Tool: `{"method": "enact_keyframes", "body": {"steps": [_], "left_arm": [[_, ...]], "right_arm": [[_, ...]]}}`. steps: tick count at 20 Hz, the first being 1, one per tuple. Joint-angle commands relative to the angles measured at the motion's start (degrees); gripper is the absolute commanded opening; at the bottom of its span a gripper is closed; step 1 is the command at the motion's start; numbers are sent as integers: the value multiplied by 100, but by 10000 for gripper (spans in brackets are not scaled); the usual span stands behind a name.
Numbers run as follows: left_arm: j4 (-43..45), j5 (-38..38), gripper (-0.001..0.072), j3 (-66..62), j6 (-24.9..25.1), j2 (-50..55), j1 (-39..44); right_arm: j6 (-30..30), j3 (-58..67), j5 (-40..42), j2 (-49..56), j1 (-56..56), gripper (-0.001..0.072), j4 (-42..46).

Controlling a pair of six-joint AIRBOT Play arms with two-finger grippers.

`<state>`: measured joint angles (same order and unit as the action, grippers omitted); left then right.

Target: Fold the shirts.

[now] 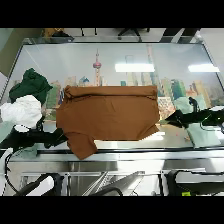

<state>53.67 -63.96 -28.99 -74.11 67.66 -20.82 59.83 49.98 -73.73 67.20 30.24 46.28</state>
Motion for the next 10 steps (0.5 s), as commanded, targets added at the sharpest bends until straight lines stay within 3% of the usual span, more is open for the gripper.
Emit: {"method": "enact_keyframes", "body": {"steps": [1, 6, 10], "left_arm": [[-122, -90, 15, -181, 188, -144, 0], [-120, -94, 15, -179, 282, -400, -4], [-120, -101, 15, -170, 378, -396, -4]], "right_arm": [[-31, -459, 155, -4, -332, 364, 2], [13, -514, 599, 2, -1132, 364, 0], [-11, -514, 402, -4, -1508, 363, -17]]}}
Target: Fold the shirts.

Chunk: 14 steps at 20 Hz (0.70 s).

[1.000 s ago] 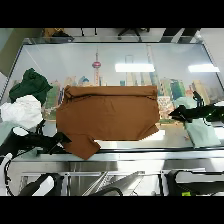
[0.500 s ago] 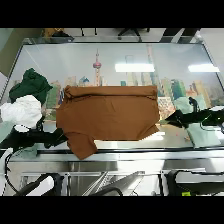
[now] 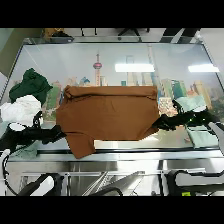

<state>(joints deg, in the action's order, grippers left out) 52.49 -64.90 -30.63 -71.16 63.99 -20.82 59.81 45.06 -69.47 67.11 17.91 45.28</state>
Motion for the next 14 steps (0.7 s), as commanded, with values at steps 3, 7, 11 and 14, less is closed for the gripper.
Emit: {"method": "enact_keyframes", "body": {"steps": [3, 7, 11, 14], "left_arm": [[-4, -7, 15, -7, 177, -28, -4], [0, -66, 15, -7, 282, -28, -4], [2, -63, 15, -7, 326, -28, -4], [-2, -48, 15, -7, 363, -28, -4]], "right_arm": [[-31, -22, -367, -9, -273, 363, 127], [-133, -22, -643, -70, -269, 363, 151], [-153, -22, -706, -208, -267, 179, 166], [-105, -22, -535, -302, -267, 15, 136]]}}
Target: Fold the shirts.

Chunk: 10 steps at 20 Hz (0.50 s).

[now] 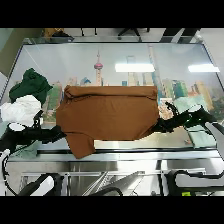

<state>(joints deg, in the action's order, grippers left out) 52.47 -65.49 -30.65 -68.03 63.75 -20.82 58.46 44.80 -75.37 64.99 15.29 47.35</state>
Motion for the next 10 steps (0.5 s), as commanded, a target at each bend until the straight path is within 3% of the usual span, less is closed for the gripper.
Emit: {"method": "enact_keyframes", "body": {"steps": [1, 3, 6, 10], "left_arm": [[2, -11, 15, -7, 55, -4, -7], [7, -212, 14, -24, 50, -11, -74], [37, -704, 14, -201, -101, -68, -446], [-13, -920, 13, -640, -181, -1067, -437]], "right_arm": [[55, 7, 52, -138, -2, 15, -85], [575, 7, 7, -363, 2, 15, 354], [1845, 7, -11, -1174, 11, 13, 1891], [1799, 20, 236, -2647, 437, 13, 1344]]}}
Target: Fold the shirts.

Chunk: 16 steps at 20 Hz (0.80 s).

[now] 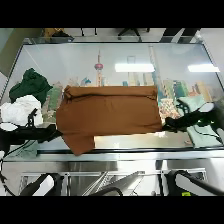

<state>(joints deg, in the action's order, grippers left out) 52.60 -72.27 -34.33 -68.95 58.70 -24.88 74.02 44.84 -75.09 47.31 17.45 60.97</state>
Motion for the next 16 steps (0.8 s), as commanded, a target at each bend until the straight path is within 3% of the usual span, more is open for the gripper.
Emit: {"method": "enact_keyframes", "body": {"steps": [1, 4, 7, 11, 14, 16], "left_arm": [[-22, -310, 14, -439, -136, -896, 39], [-7, -472, 14, -780, -236, -1578, 203], [24, -422, 14, -787, -238, -1674, 431], [17, 376, 14, -1040, -203, -793, 1027], [17, 791, 14, -2074, -203, 361, 1423], [22, 903, 14, -2887, -203, 1163, 1578]], "right_arm": [[142, 46, 275, -1224, 321, 13, -181], [7, 245, 457, -1963, 437, 13, -317], [-350, 289, 835, -2052, 442, 14, -542], [-1674, 291, 1416, -949, 433, 14, -2197], [-2802, 549, 2004, 245, 365, 14, -3578], [-3217, 970, 2105, 1172, 188, 14, -3950]]}}
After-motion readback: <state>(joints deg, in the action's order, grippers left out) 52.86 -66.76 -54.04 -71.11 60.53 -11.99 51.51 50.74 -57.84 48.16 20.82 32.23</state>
